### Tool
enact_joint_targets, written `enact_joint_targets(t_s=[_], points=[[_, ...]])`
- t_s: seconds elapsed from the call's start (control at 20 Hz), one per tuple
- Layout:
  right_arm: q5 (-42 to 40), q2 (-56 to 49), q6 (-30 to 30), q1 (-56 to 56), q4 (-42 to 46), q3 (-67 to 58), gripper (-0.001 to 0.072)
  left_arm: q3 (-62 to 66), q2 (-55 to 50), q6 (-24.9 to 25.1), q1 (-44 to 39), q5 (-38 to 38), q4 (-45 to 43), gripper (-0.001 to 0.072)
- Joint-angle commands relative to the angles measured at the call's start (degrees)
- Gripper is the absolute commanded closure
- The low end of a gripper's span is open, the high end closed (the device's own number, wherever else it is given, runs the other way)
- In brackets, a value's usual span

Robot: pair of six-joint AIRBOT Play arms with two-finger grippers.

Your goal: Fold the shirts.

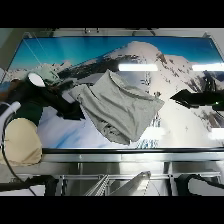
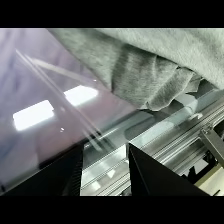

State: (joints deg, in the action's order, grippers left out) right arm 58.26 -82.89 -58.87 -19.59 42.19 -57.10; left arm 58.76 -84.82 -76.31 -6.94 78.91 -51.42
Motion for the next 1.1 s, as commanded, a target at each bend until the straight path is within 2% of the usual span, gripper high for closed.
enact_joint_targets(t_s=[0.0,0.15,0.45,0.5,0.55,0.6,0.7,0.8,0.95,1.05], points=[[2.82,-12.07,0.72,2.08,0.76,-8.5,0.0248,-14.88,3.82,0.37,-9.57,-17.03,9.75,0.0413],[3.28,-16.0,0.37,4.57,0.79,-9.51,0.0249,-14.69,0.72,0.17,-17.18,-22.67,11.56,0.0413],[3.34,-17.94,0.39,7.41,0.68,-9.51,0.0254,-2.36,-12.48,-1.77,-24.33,-23.87,11.52,0.0414],[3.45,-18.01,0.59,7.74,0.68,-9.51,0.0372,0.07,-14.51,-1.77,-24.7,-22.75,11.54,0.0415],[3.61,-18.01,0.66,7.8,0.68,-9.64,0.0639,2.32,-16.11,-1.77,-24.74,-21.24,11.56,0.0465],[3.82,-17.94,0.68,7.67,0.72,-10.05,0.0698,4.26,-17.11,-1.66,-24.74,-19.06,11.47,0.0676],[7.26,-16.94,3.19,6.34,0.76,-11.3,0.0699,7.23,-17.16,-1.14,-24.33,-14.86,10.19,0.0693],[11.45,-14.19,3.19,3.06,0.72,-12.72,0.0699,8.85,-14.34,-1.22,-22.84,-9.27,6.51,0.0693],[13.49,-5.7,3.15,-4.11,-0.42,-12.96,0.07,8.26,-5.05,-1.42,-17.81,-2.51,4.79,0.0693],[14.67,0.17,3.21,-8.0,-5.14,-12.94,0.07,7.91,2.19,-1.09,-14.08,0.09,4.55,0.0692]])
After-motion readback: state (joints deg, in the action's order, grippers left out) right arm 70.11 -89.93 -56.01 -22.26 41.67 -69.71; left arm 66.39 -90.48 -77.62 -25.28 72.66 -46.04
